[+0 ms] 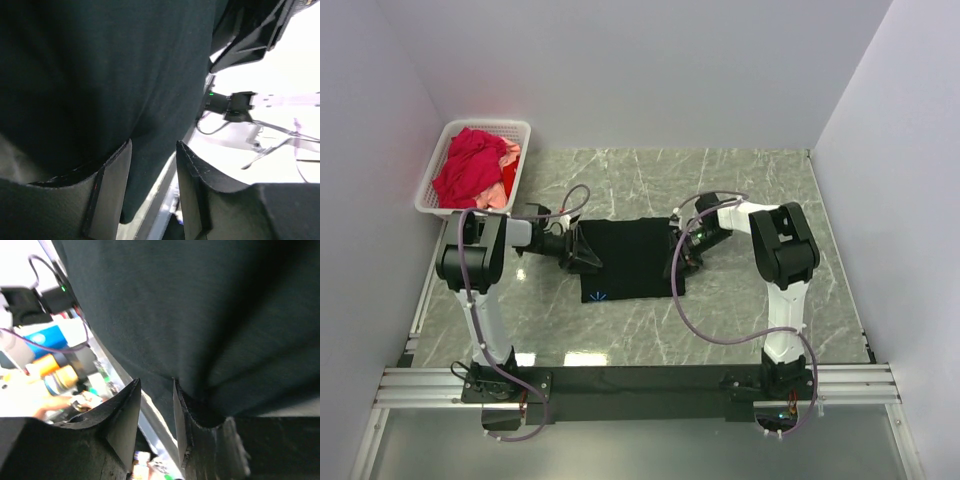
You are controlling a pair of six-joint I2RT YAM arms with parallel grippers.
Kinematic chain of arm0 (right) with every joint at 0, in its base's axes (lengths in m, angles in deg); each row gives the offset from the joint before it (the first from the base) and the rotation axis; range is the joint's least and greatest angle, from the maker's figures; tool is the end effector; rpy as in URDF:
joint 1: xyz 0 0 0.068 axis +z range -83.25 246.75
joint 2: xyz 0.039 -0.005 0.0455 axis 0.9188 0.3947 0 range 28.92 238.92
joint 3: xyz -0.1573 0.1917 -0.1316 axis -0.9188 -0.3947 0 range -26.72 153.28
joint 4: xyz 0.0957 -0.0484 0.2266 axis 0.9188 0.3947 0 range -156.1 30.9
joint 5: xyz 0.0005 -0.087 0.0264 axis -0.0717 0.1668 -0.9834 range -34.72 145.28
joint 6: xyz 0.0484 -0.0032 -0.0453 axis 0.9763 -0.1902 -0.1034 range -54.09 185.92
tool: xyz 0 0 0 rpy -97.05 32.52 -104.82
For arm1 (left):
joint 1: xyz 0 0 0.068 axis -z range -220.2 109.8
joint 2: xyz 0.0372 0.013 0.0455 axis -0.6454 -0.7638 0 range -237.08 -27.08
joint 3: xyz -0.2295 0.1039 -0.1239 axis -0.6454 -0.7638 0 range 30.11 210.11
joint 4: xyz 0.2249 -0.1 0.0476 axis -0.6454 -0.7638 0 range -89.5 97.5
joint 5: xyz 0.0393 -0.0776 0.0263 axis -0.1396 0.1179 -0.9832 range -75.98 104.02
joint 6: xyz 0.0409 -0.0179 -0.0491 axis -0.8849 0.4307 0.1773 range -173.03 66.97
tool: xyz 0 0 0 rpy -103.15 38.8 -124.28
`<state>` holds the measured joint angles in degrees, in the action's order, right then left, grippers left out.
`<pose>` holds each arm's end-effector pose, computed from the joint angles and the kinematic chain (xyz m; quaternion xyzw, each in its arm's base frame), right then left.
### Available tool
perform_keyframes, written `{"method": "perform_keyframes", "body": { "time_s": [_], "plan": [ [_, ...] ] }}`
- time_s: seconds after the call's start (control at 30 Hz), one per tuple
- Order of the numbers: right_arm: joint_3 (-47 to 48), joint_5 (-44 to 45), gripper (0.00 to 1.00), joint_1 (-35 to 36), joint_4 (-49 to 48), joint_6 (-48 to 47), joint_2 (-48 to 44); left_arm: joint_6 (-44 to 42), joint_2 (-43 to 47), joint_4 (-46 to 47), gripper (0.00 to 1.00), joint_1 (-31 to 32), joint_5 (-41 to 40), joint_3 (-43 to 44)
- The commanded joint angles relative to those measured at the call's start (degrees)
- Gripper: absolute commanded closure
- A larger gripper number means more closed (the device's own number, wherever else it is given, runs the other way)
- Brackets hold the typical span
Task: Fold and stack the t-shirts
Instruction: Neatly place the folded tshirt to the corner
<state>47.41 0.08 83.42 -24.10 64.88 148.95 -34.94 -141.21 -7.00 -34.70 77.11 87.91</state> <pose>0.3378 0.1461 0.1193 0.1447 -0.8742 -0.4612 0.0469 0.3368 -0.0795 0.1086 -0.0056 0.8448 -0.5340 0.0335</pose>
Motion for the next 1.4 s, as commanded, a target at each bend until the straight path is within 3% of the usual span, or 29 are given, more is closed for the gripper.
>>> {"method": "perform_keyframes", "body": {
  "time_s": [0.0, 0.2, 0.3, 0.33, 0.5, 0.63, 0.93, 1.17, 1.37],
  "plan": [
    [0.0, 5.3, 0.60, -2.2, -5.2, 5.1, 1.3, 0.2, -2.4, 1.9, 0.51, -0.9, -4.6, -0.6],
    [4.6, 11.2, 0.64, -6.4, -4.6, 6.9, 3.6, -1.6, -2.9, 3.4, 0.51, -1.4, -6.7, 4.4],
    [6.7, 7.8, 0.67, -6.7, -1.8, 5.2, 2.1, -3.6, -2.3, -0.2, 0.51, -1.4, -2.5, 7.6],
    [6.4, 6.3, 0.72, -6.6, -1.7, 4.4, 0.8, -5.4, -1.7, -1.4, 0.51, -1.4, -0.8, 7.7],
    [1.6, 0.9, 0.75, -2.6, -1.9, 1.6, -10.4, -7.5, 5.8, -7.3, 0.53, -0.6, 5.8, 3.4],
    [-2.5, -0.8, 0.75, 0.1, -2.8, 1.8, -11.0, -4.0, 8.8, -3.9, 0.55, 4.0, 7.1, -1.5],
    [-2.4, 3.4, 0.75, -1.5, -6.4, 5.3, -0.6, 2.0, 2.4, 6.5, 0.56, 2.3, 1.3, -7.6],
    [-1.4, 6.7, 0.76, -5.6, -4.1, 5.4, 2.1, -3.6, -1.0, 0.4, 0.54, 0.7, -3.1, -2.0],
    [0.1, 10.5, 0.78, -7.5, -0.1, 2.2, -6.6, -6.0, 1.7, -5.1, 0.50, 0.6, -0.7, 3.6]
  ]
}}
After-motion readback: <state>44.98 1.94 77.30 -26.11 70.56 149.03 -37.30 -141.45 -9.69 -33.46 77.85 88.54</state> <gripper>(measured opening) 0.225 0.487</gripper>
